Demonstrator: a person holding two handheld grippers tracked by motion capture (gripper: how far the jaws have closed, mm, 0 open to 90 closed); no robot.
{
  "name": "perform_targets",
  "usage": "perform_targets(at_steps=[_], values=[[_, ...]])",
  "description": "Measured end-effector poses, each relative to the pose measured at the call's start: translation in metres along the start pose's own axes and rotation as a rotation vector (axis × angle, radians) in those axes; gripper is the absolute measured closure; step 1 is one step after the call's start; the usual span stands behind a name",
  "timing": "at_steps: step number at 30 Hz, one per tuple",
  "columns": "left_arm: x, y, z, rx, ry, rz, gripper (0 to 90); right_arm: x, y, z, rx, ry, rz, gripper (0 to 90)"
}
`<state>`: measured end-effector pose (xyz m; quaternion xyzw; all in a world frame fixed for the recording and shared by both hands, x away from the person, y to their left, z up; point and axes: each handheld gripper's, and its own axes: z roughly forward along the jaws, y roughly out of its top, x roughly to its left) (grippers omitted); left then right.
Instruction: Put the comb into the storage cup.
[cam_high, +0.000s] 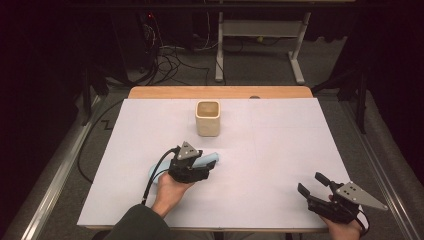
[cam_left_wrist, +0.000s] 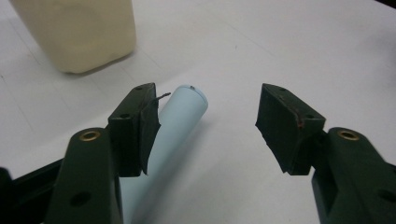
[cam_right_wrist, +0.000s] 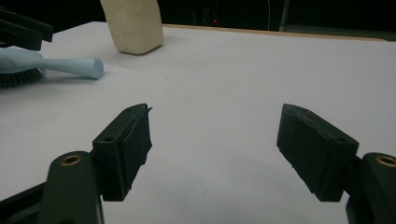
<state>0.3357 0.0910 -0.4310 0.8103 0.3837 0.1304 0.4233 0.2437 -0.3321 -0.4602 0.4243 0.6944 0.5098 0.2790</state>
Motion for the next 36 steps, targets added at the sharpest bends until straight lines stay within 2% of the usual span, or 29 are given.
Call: perform_targets(at_steps=[2, 6, 7, 11, 15, 16, 22, 24, 31, 34, 36], values=[[0.0, 0.005, 0.001, 0.039, 0.014, -0.003, 39.3, 0.0, 0.0, 0.0, 0.001, -0.001, 0.0, 26.4], [0.001, 0.012, 0.002, 0.075, 0.002, -0.021, 40.2, 0.001, 0.0, 0.0, 0.009, 0.0, -0.007, 26.7], [0.003, 0.016, 0.003, 0.108, -0.003, -0.031, 40.2, 0.001, 0.0, 0.0, 0.009, 0.001, -0.008, 26.7], [0.004, 0.023, 0.005, 0.15, 0.005, -0.025, 40.3, 0.001, 0.0, 0.0, 0.009, 0.003, -0.01, 26.8], [0.005, 0.027, 0.006, 0.169, 0.006, -0.02, 40.3, 0.001, 0.0, 0.0, 0.009, -0.003, -0.009, 26.4], [0.006, 0.03, 0.008, 0.188, 0.015, -0.01, 40.3, 0.001, 0.0, 0.0, 0.004, -0.009, -0.009, 26.2], [0.01, 0.039, 0.01, 0.211, 0.021, -0.028, 41.2, 0.001, 0.0, 0.0, 0.004, -0.008, -0.01, 26.2], [0.013, 0.046, 0.011, 0.24, 0.036, -0.031, 42.0, 0.001, 0.0, 0.0, 0.005, -0.007, -0.01, 26.2], [0.015, 0.056, 0.016, 0.27, 0.056, -0.017, 45.4, 0.001, 0.0, 0.0, 0.009, -0.006, -0.016, 26.2], [0.015, 0.061, 0.02, 0.297, 0.096, -0.003, 46.3, 0.001, 0.0, 0.0, 0.01, -0.005, -0.015, 26.2], [0.017, 0.063, 0.024, 0.304, 0.1, -0.021, 46.6, 0.001, 0.0, 0.0, 0.01, -0.005, -0.015, 26.3]])
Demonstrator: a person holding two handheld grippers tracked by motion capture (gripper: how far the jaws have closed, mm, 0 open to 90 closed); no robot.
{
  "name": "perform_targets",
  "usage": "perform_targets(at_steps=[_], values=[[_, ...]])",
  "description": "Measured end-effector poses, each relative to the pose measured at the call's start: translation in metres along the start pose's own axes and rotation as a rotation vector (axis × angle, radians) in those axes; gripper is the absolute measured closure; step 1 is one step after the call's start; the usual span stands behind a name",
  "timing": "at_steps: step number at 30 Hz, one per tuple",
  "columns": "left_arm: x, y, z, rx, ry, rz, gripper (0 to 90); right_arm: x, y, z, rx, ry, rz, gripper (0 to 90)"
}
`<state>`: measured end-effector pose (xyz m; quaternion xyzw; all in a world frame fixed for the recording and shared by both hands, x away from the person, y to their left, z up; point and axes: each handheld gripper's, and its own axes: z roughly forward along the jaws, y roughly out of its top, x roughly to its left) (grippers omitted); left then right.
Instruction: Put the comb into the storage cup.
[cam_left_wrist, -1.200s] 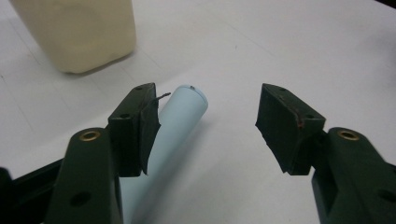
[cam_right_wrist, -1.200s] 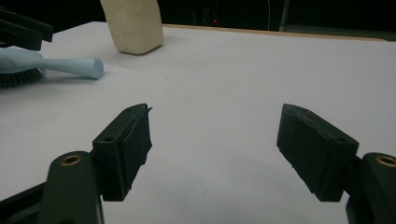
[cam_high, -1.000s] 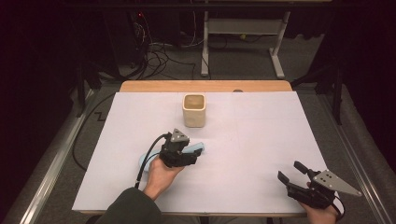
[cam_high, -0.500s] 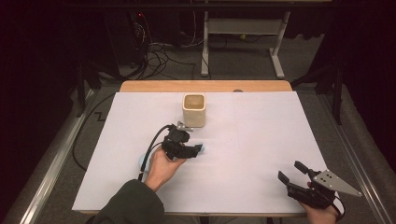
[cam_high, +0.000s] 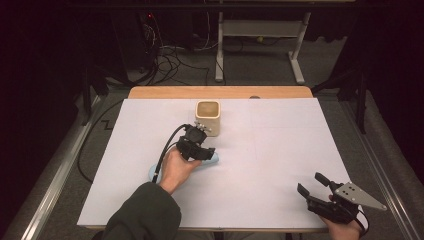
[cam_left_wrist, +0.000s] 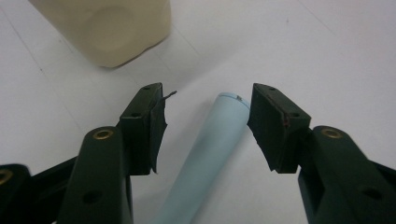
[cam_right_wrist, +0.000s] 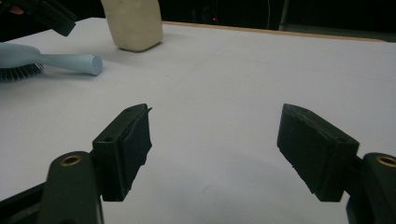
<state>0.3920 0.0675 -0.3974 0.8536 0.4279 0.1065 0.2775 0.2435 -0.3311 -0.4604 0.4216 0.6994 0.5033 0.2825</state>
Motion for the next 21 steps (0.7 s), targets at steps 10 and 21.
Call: perform_targets(at_steps=[10, 21], values=[[0.017, 0.006, 0.014, 0.04, -0.019, -0.078, 50.7, 0.001, 0.0, 0.001, 0.004, 0.005, -0.007, 26.3], [0.018, 0.008, 0.027, 0.092, -0.005, -0.089, 61.5, 0.002, 0.0, 0.001, 0.005, 0.009, -0.013, 26.7]])
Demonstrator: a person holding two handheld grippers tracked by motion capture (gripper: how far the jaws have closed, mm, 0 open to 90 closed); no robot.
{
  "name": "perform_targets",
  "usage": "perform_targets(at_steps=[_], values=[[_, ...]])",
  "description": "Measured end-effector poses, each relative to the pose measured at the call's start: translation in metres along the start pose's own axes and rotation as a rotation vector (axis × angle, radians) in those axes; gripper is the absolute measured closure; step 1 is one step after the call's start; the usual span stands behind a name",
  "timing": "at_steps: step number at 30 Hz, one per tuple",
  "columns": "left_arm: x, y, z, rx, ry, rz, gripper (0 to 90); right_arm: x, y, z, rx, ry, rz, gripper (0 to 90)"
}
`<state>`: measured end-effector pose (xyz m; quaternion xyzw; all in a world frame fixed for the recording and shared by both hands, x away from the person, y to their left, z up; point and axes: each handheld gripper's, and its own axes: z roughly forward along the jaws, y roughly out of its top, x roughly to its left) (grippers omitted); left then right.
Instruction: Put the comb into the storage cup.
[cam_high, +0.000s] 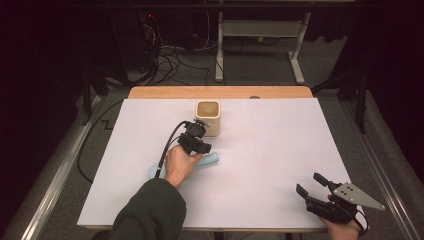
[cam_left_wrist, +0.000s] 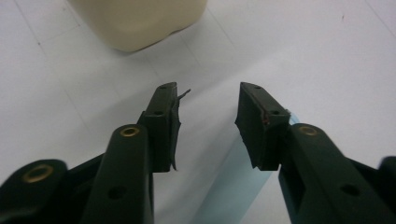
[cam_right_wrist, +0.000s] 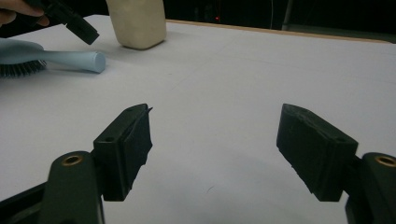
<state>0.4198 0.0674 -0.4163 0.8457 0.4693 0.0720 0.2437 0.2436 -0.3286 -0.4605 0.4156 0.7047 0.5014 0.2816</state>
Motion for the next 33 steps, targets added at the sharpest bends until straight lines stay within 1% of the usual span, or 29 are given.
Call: perform_targets(at_steps=[3, 6, 7, 11, 15, 22, 26, 27, 30, 33], values=[[-0.001, 0.0, 0.002, 0.017, -0.021, 0.003, 67.0, 0.0, 0.0, 0.0, 0.001, 0.001, 0.0, 26.7], [-0.001, 0.0, 0.004, 0.029, -0.02, 0.007, 71.8, 0.0, 0.0, 0.0, -0.001, 0.0, -0.001, 26.7], [0.0, 0.0, 0.006, 0.042, -0.025, 0.008, 73.6, 0.0, 0.0, 0.0, -0.001, 0.0, -0.002, 26.8], [-0.002, 0.0, 0.008, 0.049, -0.032, 0.014, 80.1, 0.0, 0.0, 0.0, -0.003, 0.0, -0.003, 26.9], [-0.003, 0.0, 0.01, 0.059, -0.041, 0.008, 84.8, 0.001, 0.0, 0.0, -0.001, 0.001, -0.001, 26.9], [-0.004, 0.001, 0.013, 0.068, -0.055, 0.005, 88.9, 0.001, 0.0, 0.0, -0.001, 0.001, -0.003, 27.0], [-0.004, 0.0, 0.013, 0.068, -0.057, 0.006, 89.4, 0.001, 0.0, 0.0, -0.006, 0.003, -0.004, 27.1], [-0.004, 0.0, 0.013, 0.077, -0.057, 0.01, 89.4, 0.0, 0.0, 0.0, -0.006, 0.003, -0.005, 27.1], [-0.005, 0.0, 0.012, 0.079, -0.059, 0.014, 89.5, 0.001, 0.0, 0.0, -0.006, 0.004, -0.005, 27.1], [-0.007, -0.001, 0.012, 0.084, -0.062, 0.03, 89.5, 0.001, 0.0, 0.0, -0.005, 0.004, -0.006, 27.1]])
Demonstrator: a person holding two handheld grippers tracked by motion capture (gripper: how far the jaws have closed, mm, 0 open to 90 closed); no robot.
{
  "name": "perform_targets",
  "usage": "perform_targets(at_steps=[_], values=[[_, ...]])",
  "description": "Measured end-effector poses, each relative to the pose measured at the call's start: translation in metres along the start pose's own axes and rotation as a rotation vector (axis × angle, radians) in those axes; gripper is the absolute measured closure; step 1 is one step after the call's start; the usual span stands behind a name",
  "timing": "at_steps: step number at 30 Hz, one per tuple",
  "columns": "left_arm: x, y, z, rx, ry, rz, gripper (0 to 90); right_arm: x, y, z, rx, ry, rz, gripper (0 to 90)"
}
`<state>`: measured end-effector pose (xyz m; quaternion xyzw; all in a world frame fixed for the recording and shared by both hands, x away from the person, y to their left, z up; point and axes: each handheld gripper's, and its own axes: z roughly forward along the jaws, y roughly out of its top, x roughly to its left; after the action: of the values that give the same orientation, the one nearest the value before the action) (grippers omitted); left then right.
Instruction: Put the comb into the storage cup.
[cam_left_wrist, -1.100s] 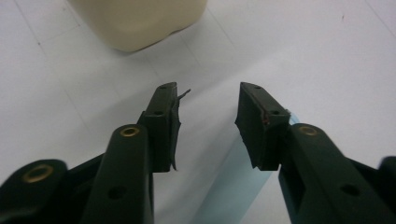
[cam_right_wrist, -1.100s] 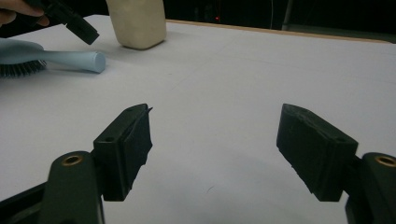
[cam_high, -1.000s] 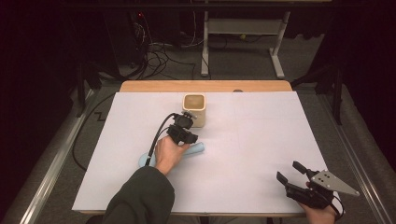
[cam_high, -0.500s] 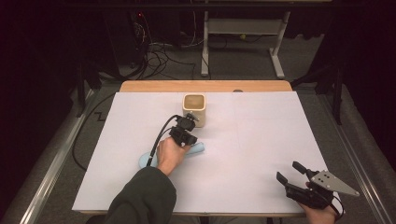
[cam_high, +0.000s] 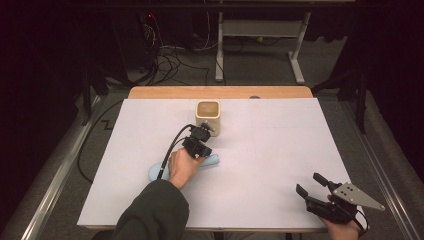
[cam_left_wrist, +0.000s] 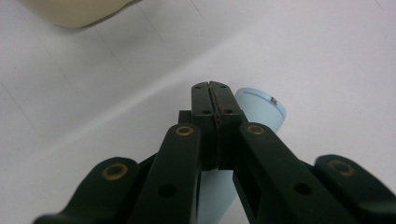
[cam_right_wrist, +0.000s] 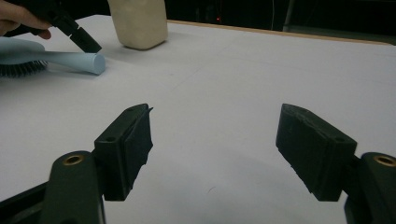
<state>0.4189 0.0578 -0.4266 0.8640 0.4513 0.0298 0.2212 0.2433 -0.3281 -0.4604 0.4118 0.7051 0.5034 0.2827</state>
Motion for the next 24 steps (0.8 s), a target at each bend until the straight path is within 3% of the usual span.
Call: perform_targets(at_steps=[24], values=[[-0.023, -0.015, -0.005, 0.005, -0.026, 0.075, 89.6, 0.0, 0.0, 0.0, 0.002, 0.0, 0.001, 27.1]])
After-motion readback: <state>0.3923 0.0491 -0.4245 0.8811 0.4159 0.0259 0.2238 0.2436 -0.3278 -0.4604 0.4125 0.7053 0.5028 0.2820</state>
